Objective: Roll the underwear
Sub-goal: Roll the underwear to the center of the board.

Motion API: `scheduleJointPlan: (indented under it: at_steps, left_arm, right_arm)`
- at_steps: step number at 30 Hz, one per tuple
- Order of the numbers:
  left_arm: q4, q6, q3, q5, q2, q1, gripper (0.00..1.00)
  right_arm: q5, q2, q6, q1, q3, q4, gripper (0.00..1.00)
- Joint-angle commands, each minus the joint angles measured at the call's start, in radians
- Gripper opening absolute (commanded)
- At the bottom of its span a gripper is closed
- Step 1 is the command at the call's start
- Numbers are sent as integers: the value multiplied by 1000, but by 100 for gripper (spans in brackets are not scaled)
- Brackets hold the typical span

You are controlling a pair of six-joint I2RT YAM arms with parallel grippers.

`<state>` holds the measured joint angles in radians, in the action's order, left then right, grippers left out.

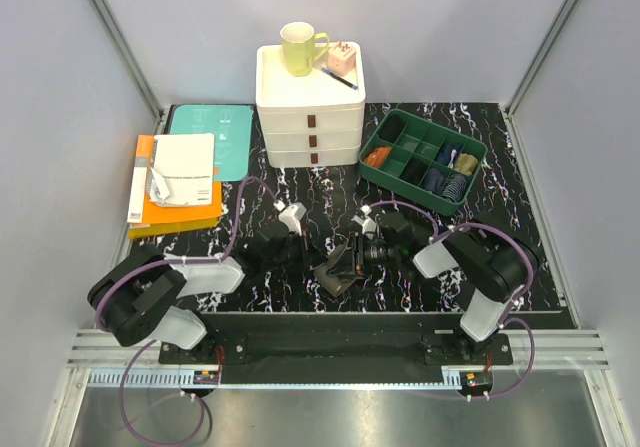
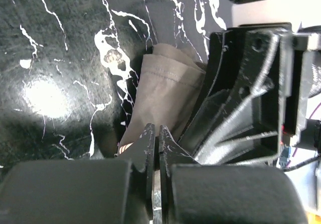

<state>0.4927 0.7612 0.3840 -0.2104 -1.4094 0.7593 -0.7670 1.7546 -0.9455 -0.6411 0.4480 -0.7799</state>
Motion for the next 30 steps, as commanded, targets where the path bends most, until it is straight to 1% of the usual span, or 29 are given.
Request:
scheduleJointPlan:
  at_steps: [1,2,3,6,9,14,18,22,27,29,30]
  left_arm:
    - [-150,-43,88,49,-26,12,0]
    - [-172,-49,102,49,-37,14,0]
    - [-204,-57,122,49,-42,15,0]
    - [-253,-69,159,43,-77,25,0]
    - [-286,-72,188,42,-115,32,0]
    - [-307,-65,217,43,-155,43,0]
    - [-310,-60,225,49,-166,49,0]
    - [-312,-53,234,51,-168,52,0]
    - [-319,-48,245,55,-166,60,0]
    - [-321,-48,246,54,-165,63,0]
    - [-324,-46,250,55,-165,64,0]
  right_arm:
    - [69,-69,125,4,40,198,40]
    - [77,-93,140,4,53,250,42]
    - [93,-104,155,6,61,278,49]
    - [129,-145,211,4,89,369,61]
    - [156,-181,246,4,97,416,66]
    - [204,-266,300,4,95,502,70]
    - [213,-308,352,3,101,567,70]
    - [239,-333,378,0,100,633,68]
    - [255,-353,370,-8,86,643,65]
    - [262,-354,367,-17,84,648,59]
    - [267,-354,369,-19,84,654,51]
